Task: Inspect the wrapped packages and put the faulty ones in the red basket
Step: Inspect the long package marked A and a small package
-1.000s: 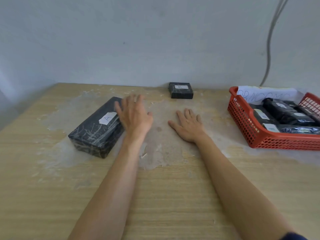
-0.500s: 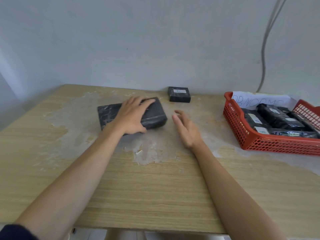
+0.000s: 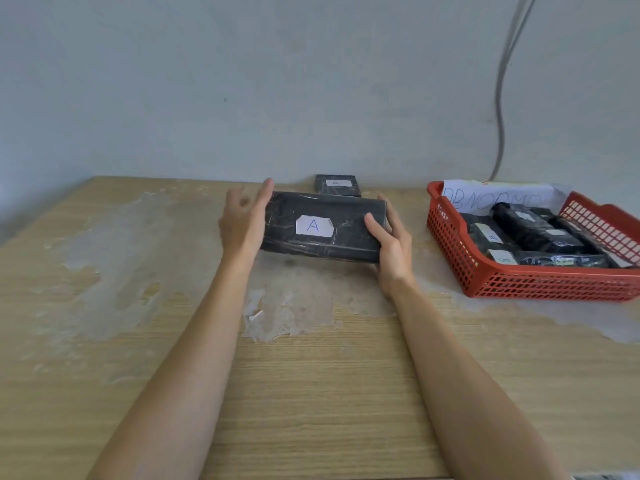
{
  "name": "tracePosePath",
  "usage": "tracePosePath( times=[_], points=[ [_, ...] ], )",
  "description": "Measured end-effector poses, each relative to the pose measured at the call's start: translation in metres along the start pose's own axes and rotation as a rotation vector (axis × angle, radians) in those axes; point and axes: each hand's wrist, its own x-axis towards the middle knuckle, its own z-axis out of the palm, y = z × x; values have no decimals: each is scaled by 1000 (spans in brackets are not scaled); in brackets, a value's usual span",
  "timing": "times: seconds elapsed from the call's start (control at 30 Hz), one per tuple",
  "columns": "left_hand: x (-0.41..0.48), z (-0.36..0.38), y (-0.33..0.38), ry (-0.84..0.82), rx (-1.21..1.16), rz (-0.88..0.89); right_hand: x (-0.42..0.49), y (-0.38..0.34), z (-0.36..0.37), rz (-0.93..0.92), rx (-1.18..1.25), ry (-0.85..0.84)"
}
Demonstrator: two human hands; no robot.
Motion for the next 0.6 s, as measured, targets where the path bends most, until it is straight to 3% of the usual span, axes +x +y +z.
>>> tracePosePath(
  times=[0.07,0.1,0.23,0.33,0.6],
  points=[
    [-4,1,-6,-156,-196,-108,-2,-1,2,-7,-23,-7],
    [-7,2,-11,-158,-214,-93,-4,-1,3,-15,-50,-9],
    [-21,10,-22,-18,-154,51,-10,-1,6,-134,-315,68],
    [-32,15,-19,-16,-164,87,-16,-1,13,-180,-480,134],
    [-35,18,-19,-24,-144,78,-16,1,14,-167,-475,231]
  ],
)
